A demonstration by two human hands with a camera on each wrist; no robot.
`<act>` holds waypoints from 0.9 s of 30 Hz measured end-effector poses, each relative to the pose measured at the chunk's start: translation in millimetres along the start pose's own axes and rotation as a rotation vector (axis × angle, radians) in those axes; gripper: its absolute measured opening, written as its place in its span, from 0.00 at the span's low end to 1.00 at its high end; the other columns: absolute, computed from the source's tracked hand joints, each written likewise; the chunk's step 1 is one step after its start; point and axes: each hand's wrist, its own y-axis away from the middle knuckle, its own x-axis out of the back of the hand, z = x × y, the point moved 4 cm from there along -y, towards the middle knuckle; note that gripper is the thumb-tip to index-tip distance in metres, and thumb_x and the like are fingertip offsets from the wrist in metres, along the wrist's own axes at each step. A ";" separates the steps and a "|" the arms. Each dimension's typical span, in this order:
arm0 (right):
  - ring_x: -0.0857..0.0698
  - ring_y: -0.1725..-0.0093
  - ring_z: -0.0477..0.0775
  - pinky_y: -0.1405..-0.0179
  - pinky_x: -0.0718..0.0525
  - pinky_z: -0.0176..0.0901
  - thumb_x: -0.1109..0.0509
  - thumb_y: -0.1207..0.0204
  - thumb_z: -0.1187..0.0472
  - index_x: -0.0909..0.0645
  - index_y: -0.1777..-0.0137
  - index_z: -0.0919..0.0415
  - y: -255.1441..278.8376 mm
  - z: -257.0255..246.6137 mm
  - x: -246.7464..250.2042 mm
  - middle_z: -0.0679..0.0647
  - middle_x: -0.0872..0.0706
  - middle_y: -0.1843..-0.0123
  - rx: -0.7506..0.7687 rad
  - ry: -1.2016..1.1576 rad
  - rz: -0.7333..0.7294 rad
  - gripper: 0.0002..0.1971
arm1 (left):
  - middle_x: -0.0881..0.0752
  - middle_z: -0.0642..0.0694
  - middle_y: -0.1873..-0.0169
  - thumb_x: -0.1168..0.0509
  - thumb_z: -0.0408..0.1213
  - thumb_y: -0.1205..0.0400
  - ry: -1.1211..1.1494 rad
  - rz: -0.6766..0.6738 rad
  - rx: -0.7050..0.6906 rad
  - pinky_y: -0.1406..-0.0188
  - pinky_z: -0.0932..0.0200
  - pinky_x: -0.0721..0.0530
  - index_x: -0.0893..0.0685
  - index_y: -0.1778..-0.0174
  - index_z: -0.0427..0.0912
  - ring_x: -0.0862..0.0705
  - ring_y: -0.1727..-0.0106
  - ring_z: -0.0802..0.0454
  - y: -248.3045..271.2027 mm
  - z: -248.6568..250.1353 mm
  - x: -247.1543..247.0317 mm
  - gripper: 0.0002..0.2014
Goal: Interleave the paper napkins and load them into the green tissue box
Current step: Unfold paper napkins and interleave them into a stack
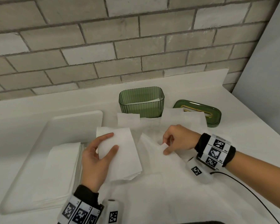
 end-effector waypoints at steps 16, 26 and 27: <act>0.18 0.74 0.52 0.69 0.19 0.43 0.14 0.39 0.64 0.11 0.64 0.63 62.6 -87.7 79.0 0.52 0.11 0.71 0.424 -0.370 -0.035 0.08 | 0.11 0.62 0.39 0.27 0.24 0.22 -0.049 -0.049 -0.053 0.28 0.53 0.19 0.13 0.36 0.54 0.15 0.34 0.62 1.6 10.9 -19.6 0.22; 0.16 0.78 0.48 0.77 0.19 0.33 0.18 0.38 0.70 0.14 0.59 0.72 18.5 -79.2 57.1 0.63 0.13 0.70 0.243 -0.862 0.213 0.10 | 0.10 0.43 0.38 0.51 0.55 0.11 0.381 -0.177 0.069 0.39 0.50 0.13 0.19 0.29 0.41 0.12 0.36 0.50 8.7 35.2 -49.6 0.27; 0.15 0.78 0.48 0.77 0.19 0.33 0.18 0.37 0.71 0.15 0.58 0.73 16.5 -78.2 54.2 0.64 0.12 0.69 0.221 -0.866 0.212 0.10 | 0.13 0.41 0.34 0.50 0.61 0.15 0.452 -0.193 0.106 0.38 0.50 0.14 0.21 0.25 0.43 0.14 0.33 0.46 9.0 35.7 -49.0 0.32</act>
